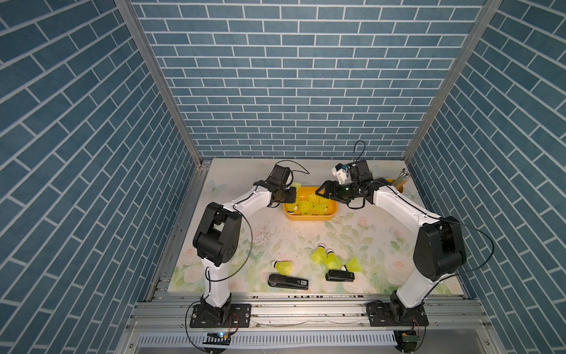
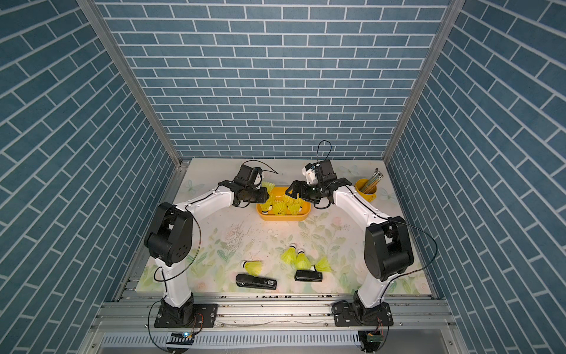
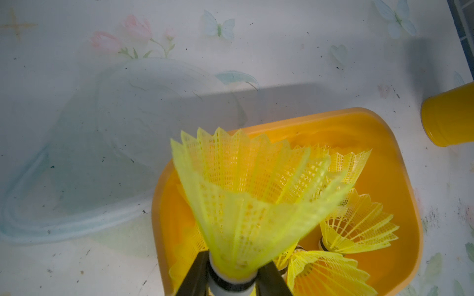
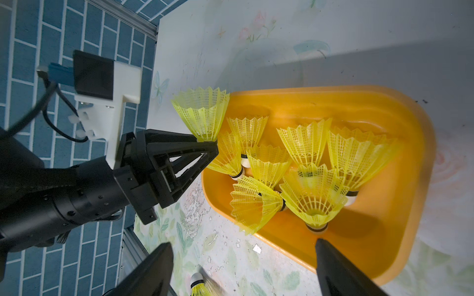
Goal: Put the shuttlecocks into the storage box
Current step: Place the shuttlecock in the storage box.
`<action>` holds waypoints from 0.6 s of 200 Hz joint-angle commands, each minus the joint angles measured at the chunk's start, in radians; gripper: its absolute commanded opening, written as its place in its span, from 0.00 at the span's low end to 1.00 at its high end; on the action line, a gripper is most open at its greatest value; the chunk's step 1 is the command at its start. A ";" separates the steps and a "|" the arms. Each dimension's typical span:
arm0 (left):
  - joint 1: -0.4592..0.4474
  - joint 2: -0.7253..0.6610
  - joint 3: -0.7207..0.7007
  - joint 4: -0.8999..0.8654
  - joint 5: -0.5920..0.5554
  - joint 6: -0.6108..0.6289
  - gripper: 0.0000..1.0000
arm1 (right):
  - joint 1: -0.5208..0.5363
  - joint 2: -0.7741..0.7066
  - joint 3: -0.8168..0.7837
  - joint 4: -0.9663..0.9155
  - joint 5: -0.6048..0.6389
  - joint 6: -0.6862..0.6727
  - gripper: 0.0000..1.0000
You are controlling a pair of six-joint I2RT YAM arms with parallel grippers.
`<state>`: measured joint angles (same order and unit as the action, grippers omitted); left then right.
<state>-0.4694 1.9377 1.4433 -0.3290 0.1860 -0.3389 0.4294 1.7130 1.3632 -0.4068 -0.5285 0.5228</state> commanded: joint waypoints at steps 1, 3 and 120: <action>0.005 0.003 0.002 -0.013 0.014 -0.016 0.35 | 0.004 0.010 0.026 0.005 -0.010 -0.028 0.89; 0.005 0.002 0.001 -0.012 0.015 -0.018 0.35 | 0.004 0.010 0.025 0.005 -0.010 -0.028 0.89; 0.005 -0.067 -0.021 -0.016 -0.018 -0.033 0.59 | 0.006 -0.007 0.011 0.006 0.008 -0.025 0.89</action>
<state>-0.4694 1.9156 1.4372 -0.3317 0.1913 -0.3706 0.4305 1.7130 1.3632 -0.4061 -0.5270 0.5228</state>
